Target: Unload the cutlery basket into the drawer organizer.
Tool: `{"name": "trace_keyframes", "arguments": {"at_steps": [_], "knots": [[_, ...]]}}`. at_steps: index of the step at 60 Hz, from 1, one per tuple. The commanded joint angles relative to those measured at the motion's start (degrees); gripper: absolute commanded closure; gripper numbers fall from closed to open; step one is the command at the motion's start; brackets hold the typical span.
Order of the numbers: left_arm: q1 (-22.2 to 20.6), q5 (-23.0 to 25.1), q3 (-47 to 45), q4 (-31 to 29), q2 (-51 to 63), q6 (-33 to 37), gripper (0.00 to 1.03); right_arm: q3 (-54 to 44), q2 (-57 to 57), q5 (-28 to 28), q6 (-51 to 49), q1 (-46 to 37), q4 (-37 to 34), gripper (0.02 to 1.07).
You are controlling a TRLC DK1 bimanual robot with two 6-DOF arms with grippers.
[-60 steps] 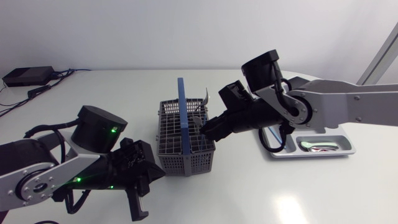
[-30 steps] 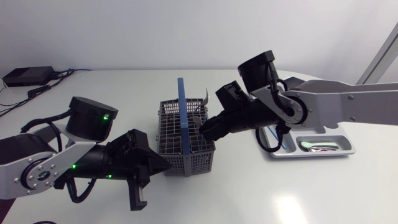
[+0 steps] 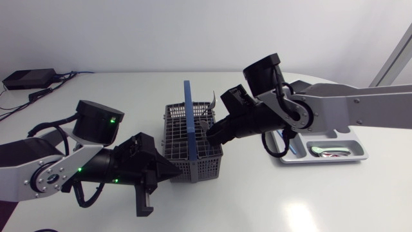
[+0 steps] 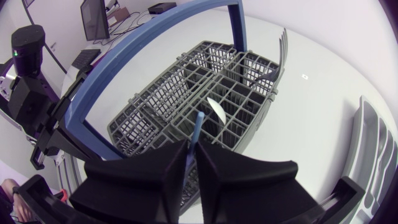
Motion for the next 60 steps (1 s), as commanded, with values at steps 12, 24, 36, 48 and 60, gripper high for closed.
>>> {"name": "trace_keyframes", "arguments": {"at_steps": [12,24,36,48,60], "knots": [[2.8,0.7,1.0,0.7,0.7,-0.4,0.83,-0.3,-3.4,0.2,1.0,0.6,-0.2,0.97],[3.6,0.2,1.1,0.6,0.6,-0.9,0.83,-1.0,-7.5,0.3,1.0,0.8,-1.8,0.97],[4.2,-0.8,1.1,0.5,0.9,-1.0,0.83,-0.7,-13.7,0.3,1.0,0.6,-5.6,0.97],[4.5,-1.7,1.1,0.2,0.6,-1.3,0.83,1.3,-21.2,0.1,-0.4,-1.5,-12.5,0.97],[4.5,-1.8,1.1,-1.2,-1.0,-1.4,0.83,3.9,-27.4,-1.8,-4.1,-7.4,-20.7,0.97]]}}
